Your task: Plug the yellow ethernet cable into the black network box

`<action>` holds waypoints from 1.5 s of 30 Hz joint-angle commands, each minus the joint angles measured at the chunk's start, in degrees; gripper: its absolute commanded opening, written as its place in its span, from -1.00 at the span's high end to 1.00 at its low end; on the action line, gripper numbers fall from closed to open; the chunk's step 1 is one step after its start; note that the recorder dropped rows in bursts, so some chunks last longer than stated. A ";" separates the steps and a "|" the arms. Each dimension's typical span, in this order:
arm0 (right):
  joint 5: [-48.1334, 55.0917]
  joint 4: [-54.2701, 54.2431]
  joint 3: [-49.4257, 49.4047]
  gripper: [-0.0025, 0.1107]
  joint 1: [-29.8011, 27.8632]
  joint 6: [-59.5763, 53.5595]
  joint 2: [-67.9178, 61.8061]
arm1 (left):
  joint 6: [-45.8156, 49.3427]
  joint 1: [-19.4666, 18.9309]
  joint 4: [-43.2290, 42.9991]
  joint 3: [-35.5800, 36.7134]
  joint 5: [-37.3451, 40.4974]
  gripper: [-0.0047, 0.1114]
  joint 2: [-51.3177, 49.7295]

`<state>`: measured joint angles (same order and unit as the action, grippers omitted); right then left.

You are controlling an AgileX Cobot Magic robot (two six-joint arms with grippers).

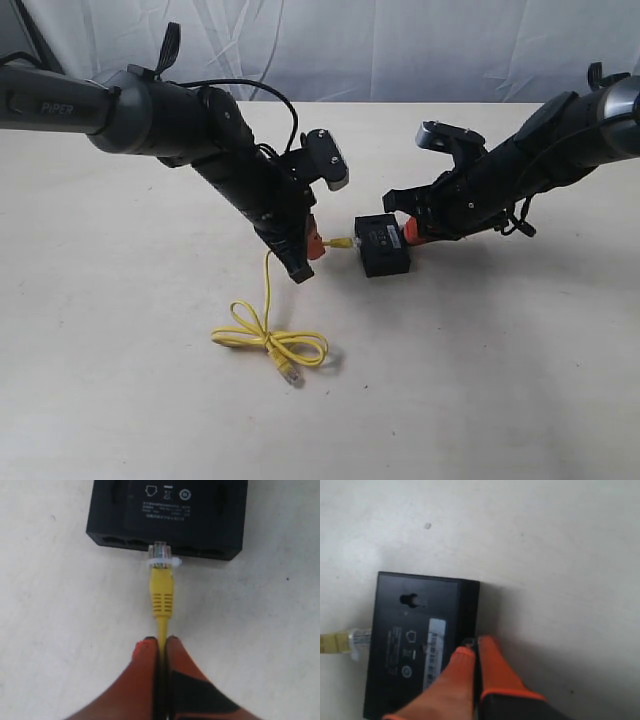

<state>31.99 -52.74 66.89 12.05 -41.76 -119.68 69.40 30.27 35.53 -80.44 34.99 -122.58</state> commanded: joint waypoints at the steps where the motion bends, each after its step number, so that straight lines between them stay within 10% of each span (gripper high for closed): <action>1: 0.70 -1.08 0.22 0.96 0.09 -1.07 0.20 | 0.18 0.18 1.48 0.27 -0.65 0.92 -0.58; 29: 0.50 -1.20 0.22 0.96 0.09 -1.47 0.20 | 6.58 -1.09 4.11 0.71 -0.04 0.92 -1.36; 45: 0.38 -1.11 0.22 0.96 0.09 -1.69 0.20 | 27.76 -1.09 22.78 10.27 -8.03 0.92 1.22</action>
<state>32.45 -53.99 66.89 12.05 -42.91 -119.68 94.47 29.20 56.28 -70.63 27.00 -121.47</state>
